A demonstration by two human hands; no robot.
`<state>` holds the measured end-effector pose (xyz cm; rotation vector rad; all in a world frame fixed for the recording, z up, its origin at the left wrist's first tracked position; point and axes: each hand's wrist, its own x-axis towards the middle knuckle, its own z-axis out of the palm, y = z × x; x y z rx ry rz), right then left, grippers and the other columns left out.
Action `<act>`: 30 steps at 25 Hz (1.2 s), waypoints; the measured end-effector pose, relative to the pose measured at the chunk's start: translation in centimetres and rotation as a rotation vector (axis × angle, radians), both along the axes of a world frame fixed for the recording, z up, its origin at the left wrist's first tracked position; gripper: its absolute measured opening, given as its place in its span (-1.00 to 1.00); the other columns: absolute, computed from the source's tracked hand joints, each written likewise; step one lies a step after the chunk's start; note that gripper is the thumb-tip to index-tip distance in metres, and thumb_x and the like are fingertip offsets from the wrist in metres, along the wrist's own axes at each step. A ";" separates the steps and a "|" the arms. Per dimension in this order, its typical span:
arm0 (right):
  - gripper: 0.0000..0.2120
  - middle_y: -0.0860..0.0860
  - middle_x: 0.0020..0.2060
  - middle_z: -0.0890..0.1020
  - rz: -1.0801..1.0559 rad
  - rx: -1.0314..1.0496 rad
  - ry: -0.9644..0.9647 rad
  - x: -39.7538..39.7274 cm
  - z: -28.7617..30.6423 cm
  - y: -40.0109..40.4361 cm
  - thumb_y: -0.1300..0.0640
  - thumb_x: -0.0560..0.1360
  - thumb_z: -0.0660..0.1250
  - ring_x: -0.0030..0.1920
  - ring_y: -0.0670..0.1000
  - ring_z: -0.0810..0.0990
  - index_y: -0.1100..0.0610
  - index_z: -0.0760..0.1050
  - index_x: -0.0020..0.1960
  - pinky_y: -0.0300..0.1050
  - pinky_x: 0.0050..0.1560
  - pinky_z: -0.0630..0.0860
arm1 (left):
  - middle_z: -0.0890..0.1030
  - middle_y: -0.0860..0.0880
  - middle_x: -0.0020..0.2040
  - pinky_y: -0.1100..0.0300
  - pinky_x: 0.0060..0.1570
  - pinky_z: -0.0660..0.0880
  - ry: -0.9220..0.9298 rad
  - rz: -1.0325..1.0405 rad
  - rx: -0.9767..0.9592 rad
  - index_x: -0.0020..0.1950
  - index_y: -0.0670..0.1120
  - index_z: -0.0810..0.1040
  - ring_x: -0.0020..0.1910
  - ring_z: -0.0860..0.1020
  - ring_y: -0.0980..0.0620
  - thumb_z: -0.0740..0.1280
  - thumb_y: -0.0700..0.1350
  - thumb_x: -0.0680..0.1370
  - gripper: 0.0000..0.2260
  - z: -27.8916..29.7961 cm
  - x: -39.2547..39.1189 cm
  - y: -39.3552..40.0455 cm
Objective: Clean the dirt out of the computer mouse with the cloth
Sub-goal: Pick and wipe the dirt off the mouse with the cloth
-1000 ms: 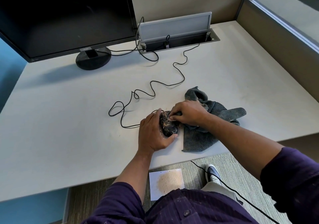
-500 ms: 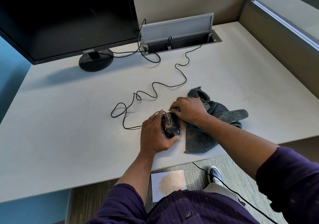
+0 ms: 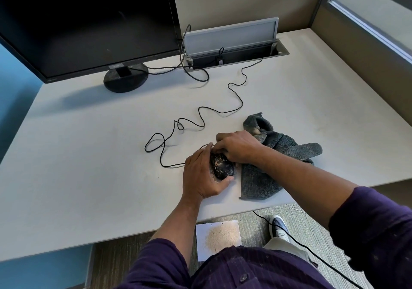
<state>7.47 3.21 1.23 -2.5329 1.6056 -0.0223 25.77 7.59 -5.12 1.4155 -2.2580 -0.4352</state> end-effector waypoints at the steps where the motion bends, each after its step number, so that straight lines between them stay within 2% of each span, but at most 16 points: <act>1: -0.70 -0.15 -0.03 0.56 -0.024 -0.001 0.010 0.0 0.1 -0.1 0.05 0.55 0.22 -0.14 0.05 0.62 -0.25 0.54 0.19 -0.11 -0.25 0.41 | 0.52 -0.03 0.47 -0.03 0.43 0.39 0.002 0.000 0.000 0.57 -0.15 0.38 0.48 0.45 -0.01 0.50 0.37 0.31 -0.02 0.0 0.0 0.0; 8: -0.73 -0.16 -0.02 0.58 -0.049 -0.015 0.006 -0.5 0.4 -0.4 0.02 0.55 0.23 -0.10 0.04 0.63 -0.24 0.57 0.17 -0.10 -0.20 0.48 | 0.53 -0.03 0.47 0.00 0.43 0.39 0.001 0.001 -0.012 0.56 -0.15 0.39 0.47 0.46 -0.02 0.49 0.39 0.31 -0.02 -0.2 0.0 0.0; 11: -0.76 -0.16 -0.04 0.57 0.019 -0.027 0.004 -0.4 -0.1 -0.3 -0.02 0.55 0.23 -0.14 0.03 0.62 -0.24 0.57 0.15 -0.13 -0.25 0.42 | 0.53 -0.03 0.46 0.01 0.43 0.39 -0.004 0.005 -0.010 0.56 -0.14 0.39 0.47 0.46 -0.02 0.48 0.40 0.31 -0.03 -0.1 0.0 0.0; 13: -0.77 -0.17 -0.01 0.58 -0.037 -0.038 -0.003 -0.8 0.0 -0.1 -0.06 0.57 0.23 -0.09 0.03 0.64 -0.24 0.57 0.17 -0.13 -0.22 0.45 | 0.53 -0.04 0.47 0.00 0.42 0.39 -0.002 0.000 -0.010 0.56 -0.15 0.39 0.47 0.46 -0.02 0.49 0.39 0.31 -0.02 -0.2 0.0 0.0; 17: -0.79 -0.17 -0.02 0.58 0.051 -0.025 -0.031 -1.3 -0.2 0.0 -0.08 0.56 0.25 -0.10 0.01 0.63 -0.23 0.57 0.16 -0.16 -0.24 0.38 | 0.54 -0.05 0.46 -0.01 0.41 0.41 -0.005 0.003 -0.016 0.56 -0.16 0.39 0.46 0.47 -0.03 0.50 0.38 0.31 -0.03 -0.1 0.0 0.0; 20: -0.78 -0.15 -0.02 0.59 0.015 -0.046 -0.040 -1.5 0.1 0.1 -0.05 0.55 0.26 -0.06 0.03 0.64 -0.22 0.59 0.14 -0.16 -0.22 0.40 | 0.54 -0.06 0.45 -0.01 0.39 0.41 -0.013 0.000 -0.012 0.55 -0.17 0.40 0.45 0.49 -0.05 0.48 0.38 0.31 -0.03 0.0 0.0 0.0; 23: -0.79 -0.16 -0.05 0.59 0.082 -0.052 -0.024 -1.6 0.2 0.4 -0.08 0.55 0.28 -0.10 0.00 0.63 -0.22 0.60 0.14 -0.15 -0.24 0.45 | 0.55 -0.06 0.44 0.01 0.39 0.40 -0.013 0.006 -0.011 0.55 -0.18 0.40 0.44 0.49 -0.06 0.46 0.39 0.32 -0.03 0.3 -0.1 0.1; 30: -0.80 -0.15 -0.07 0.60 0.063 -0.101 -0.040 -1.5 0.4 1.3 -0.09 0.55 0.25 -0.15 0.02 0.64 -0.19 0.61 0.10 -0.17 -0.31 0.35 | 0.54 -0.07 0.45 -0.01 0.40 0.41 -0.014 -0.003 -0.016 0.55 -0.19 0.40 0.45 0.49 -0.07 0.46 0.38 0.32 -0.03 0.3 0.0 0.1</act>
